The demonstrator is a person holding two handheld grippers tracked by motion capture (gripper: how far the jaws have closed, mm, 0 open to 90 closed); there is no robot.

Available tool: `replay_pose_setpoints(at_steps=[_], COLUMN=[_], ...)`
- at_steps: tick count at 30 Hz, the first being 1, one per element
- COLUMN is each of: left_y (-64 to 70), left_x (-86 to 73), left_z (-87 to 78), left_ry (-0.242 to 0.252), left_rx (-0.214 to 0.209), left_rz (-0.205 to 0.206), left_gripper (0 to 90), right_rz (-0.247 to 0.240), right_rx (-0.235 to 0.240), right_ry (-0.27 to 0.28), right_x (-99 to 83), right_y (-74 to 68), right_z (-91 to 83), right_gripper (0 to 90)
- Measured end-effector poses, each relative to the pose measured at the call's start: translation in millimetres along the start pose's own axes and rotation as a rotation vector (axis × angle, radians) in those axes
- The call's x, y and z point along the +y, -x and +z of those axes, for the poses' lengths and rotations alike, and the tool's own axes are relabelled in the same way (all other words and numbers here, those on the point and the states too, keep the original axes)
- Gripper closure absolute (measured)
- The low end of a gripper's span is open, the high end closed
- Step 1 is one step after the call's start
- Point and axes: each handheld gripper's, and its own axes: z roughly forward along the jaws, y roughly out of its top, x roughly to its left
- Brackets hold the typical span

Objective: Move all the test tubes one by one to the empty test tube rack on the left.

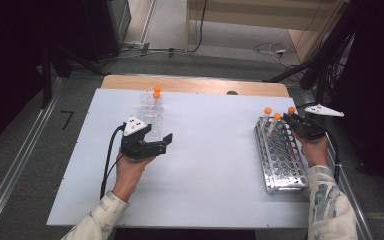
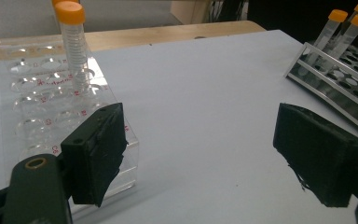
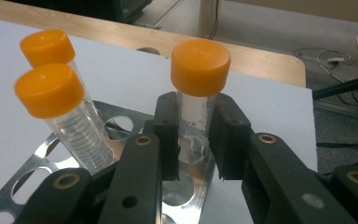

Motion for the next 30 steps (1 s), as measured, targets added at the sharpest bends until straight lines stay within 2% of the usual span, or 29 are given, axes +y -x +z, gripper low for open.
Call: replay_pose_setpoints(at_steps=[9,19,23,30], left_y=[-0.4,3.1,4.5,8.3], left_x=[1.7,2.7,3.8,3.8], left_z=[-3.9,-4.0,-4.9,-4.9], left_ry=[0.009,0.010,0.014,0.018], left_rx=[0.004,-0.004,-0.008,-0.002], left_rz=[0.009,0.018,0.022,0.043], left_gripper=[17.3,17.1,17.1,17.1], right_rz=[-0.003,-0.001,-0.003,-0.026], right_rx=[-0.034,-0.031,-0.033,0.017], right_ry=[0.045,0.096,0.073,0.069], right_x=[16.4,38.2,38.3,33.5], right_y=[-3.0,-9.2,-20.3,-47.1], right_z=[-21.7,-54.1,-64.6,-81.7], right_gripper=[71.8,71.8,71.8,71.8])
